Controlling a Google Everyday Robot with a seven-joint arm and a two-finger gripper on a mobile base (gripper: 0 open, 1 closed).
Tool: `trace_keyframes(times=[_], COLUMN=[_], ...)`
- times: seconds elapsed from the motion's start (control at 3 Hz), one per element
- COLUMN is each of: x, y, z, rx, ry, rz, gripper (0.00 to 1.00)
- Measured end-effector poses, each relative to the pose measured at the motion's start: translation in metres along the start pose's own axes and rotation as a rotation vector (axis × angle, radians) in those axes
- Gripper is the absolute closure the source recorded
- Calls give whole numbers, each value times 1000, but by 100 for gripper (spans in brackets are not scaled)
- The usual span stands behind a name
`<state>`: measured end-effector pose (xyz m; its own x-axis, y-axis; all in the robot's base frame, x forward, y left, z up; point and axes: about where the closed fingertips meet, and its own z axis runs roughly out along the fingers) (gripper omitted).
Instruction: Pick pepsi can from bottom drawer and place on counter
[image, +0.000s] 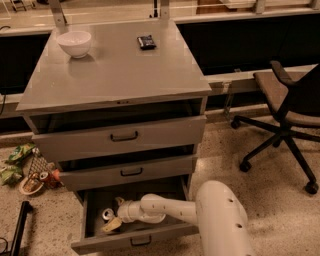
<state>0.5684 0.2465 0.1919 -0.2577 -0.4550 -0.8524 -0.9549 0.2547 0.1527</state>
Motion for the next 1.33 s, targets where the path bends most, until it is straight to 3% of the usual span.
trace_keyframes(times=[0.33, 0.67, 1.0, 1.33], x=[5, 9, 11, -3], y=[4, 3, -12, -31], z=[4, 1, -31, -83], rx=[-1, 6, 73, 162], ry=[10, 11, -13, -60], rz=[-18, -21, 17, 55], gripper=[43, 65, 90, 100])
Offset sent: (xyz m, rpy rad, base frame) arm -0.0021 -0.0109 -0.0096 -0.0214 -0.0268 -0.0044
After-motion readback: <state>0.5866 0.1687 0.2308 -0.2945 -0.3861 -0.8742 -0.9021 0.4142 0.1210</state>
